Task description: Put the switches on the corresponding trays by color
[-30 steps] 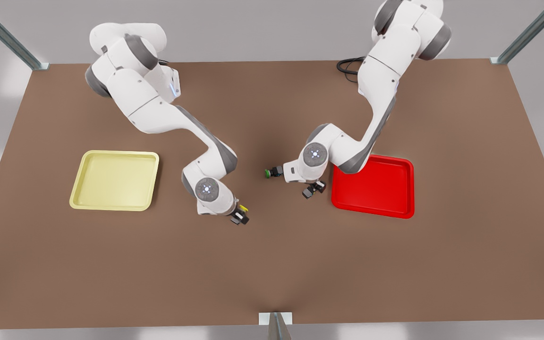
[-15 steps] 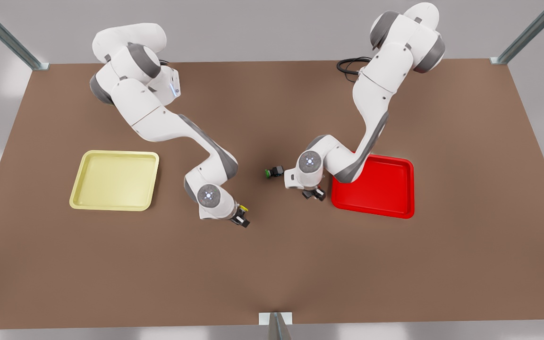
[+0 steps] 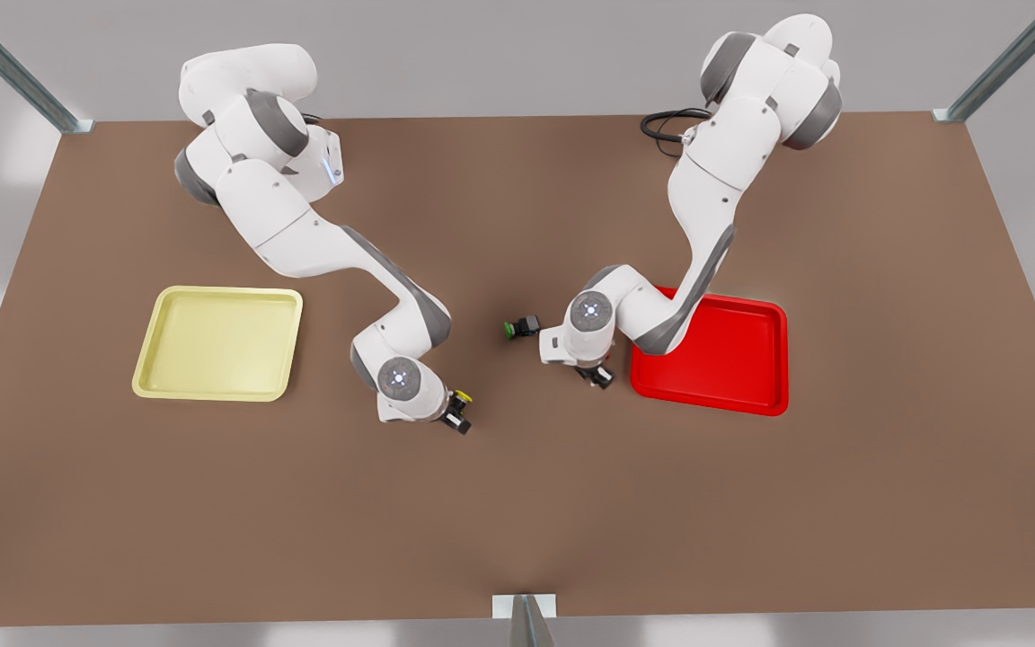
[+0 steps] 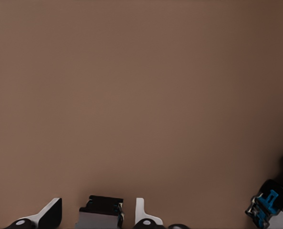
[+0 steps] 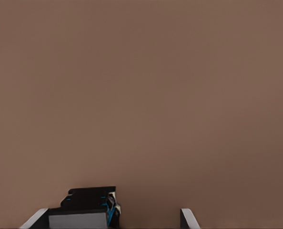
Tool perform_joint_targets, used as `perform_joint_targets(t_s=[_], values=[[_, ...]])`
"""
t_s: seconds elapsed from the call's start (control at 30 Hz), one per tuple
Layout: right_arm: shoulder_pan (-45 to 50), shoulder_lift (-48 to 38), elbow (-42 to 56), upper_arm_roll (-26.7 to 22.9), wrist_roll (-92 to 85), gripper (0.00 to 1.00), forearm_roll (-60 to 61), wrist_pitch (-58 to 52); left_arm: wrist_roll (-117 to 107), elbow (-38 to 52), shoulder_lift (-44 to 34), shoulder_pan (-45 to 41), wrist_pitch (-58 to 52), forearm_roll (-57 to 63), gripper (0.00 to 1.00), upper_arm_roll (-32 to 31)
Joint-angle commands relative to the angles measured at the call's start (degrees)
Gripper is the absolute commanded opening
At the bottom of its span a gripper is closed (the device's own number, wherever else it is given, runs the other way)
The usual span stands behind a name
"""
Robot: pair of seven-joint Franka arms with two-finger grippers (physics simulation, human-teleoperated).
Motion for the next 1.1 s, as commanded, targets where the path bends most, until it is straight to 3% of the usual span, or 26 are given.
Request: perform_joint_targets(t_s=[0.0, 0.03, 0.07, 0.1, 0.13, 0.23, 0.3, 0.47, 0.53, 0.7, 0.77, 0.9, 1.0, 1.07], values=[[0.3, 0.0, 0.3, 0.0, 0.1, 0.98, 0.0, 0.0, -0.1, 0.0, 0.0, 0.0, 0.0, -0.1, 0.74, 0.0], [0.3, 0.0, 1.0, 0.0, 0.0, 0.9, 0.2, -0.1, -0.3, 0.0, 0.0, 0.0, 0.1, -0.1, 0.74, 0.0], [0.3, 0.0, 1.2, 0.0, -0.1, 0.73, 0.2, -0.1, -0.6, 0.0, 0.0, 0.0, 0.0, -0.1, 0.74, 0.0], [0.3, 0.0, 1.2, 0.0, -0.2, 0.66, 0.2, -0.1, -0.7, 0.0, 0.0, 0.0, 0.0, -0.1, 0.74, 0.0], [0.2, 0.0, 1.2, 0.0, -0.2, 0.66, 0.2, -0.1, -0.8, -0.1, 0.0, 0.0, 0.0, -0.1, 0.68, 0.0], [0.2, 0.0, 1.4, 0.0, -0.1, 0.67, 0.4, -0.1, -0.8, -0.2, 0.0, 0.0, -0.1, -0.1, 0.67, 0.0], [0.2, 0.0, 1.5, 0.0, -0.2, 0.57, 0.4, -0.1, -0.5, -0.3, -0.2, 0.0, -0.9, 0.0, 0.67, 0.0], [0.2, 0.2, 1.5, 0.0, -0.2, 0.54, 0.3, -0.1, -0.4, -0.8, -0.1, 0.0, -1.1, 0.1, 0.67, 0.1], [0.1, 0.2, 1.7, -0.1, -0.2, 0.53, 0.3, -0.1, -0.6, -0.7, -0.1, 0.0, -0.7, 0.1, 0.58, 0.1], [0.1, 0.2, 2.0, -0.1, -0.1, 0.51, 0.3, -0.2, -0.7, -0.7, -0.4, 0.0, -1.1, 0.0, 0.52, 0.1], [0.0, 0.2, 2.0, -0.1, -0.2, 0.46, 0.3, -0.3, -0.7, -0.7, -0.4, 0.0, -1.1, 0.0, 0.52, 0.1], [-0.5, -0.3, 4.7, 0.0, -0.9, 0.48, 0.4, -4.1, -0.7, -0.7, -0.3, 0.0, -0.8, 0.0, 0.49, 0.1], [-2.3, -4.3, 5.1, 0.7, -6.1, 0.48, 1.5, -11.2, -0.7, -0.7, -0.6, 0.0, -1.2, 0.0, 0.5, 0.0], [-3.3, -9.4, -0.7, 0.8, -8.3, 0.49, 1.6, -11.5, -0.7, -0.8, -1.1, 0.0, -1.5, 0.0, 0.5, 0.1]])
